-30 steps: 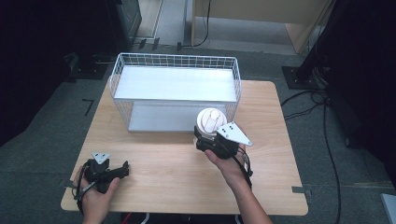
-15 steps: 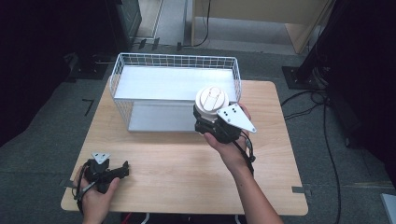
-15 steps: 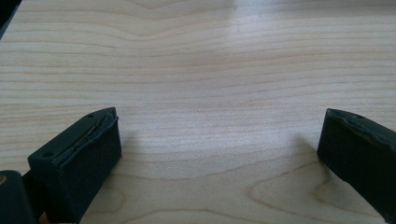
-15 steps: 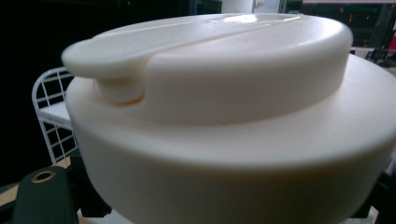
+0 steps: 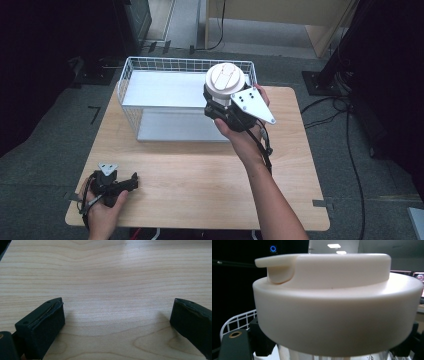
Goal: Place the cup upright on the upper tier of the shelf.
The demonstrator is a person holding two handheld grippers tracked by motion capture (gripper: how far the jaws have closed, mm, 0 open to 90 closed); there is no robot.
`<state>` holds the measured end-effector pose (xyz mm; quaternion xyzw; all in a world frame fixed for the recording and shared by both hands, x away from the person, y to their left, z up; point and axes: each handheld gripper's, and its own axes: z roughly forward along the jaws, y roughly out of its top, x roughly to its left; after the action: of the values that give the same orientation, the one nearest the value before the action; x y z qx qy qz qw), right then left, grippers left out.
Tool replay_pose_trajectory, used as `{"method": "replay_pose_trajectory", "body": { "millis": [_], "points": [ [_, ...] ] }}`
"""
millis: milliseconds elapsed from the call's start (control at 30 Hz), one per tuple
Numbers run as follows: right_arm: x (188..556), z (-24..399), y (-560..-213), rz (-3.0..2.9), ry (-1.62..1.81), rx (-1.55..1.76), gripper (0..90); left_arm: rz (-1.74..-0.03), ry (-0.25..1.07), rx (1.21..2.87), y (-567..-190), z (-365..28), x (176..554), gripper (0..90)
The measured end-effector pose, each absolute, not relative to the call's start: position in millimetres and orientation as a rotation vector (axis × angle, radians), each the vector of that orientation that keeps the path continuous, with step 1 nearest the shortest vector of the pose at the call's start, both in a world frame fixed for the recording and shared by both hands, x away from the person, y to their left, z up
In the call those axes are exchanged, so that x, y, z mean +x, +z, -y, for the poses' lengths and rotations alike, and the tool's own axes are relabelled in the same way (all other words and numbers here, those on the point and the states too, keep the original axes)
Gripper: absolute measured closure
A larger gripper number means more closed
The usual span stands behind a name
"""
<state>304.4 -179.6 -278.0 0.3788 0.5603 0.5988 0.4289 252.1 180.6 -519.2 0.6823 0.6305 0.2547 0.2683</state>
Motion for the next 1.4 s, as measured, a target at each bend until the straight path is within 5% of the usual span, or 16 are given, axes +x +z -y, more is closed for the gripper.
{"method": "replay_pose_trajectory", "body": {
  "millis": [400,867,1400],
  "points": [
    [346,178,-261,-1.37,1.456,0.942,15.2,-1.701,0.685,1.843,-519,-181,252,0.0],
    [401,176,-280,-1.356,1.406,1.038,15.2,-1.7,0.688,1.841,-519,-181,252,0.0],
    [413,177,-289,-1.348,1.409,1.078,15.0,-1.7,0.688,1.841,-519,-181,252,0.0]
  ]
}}
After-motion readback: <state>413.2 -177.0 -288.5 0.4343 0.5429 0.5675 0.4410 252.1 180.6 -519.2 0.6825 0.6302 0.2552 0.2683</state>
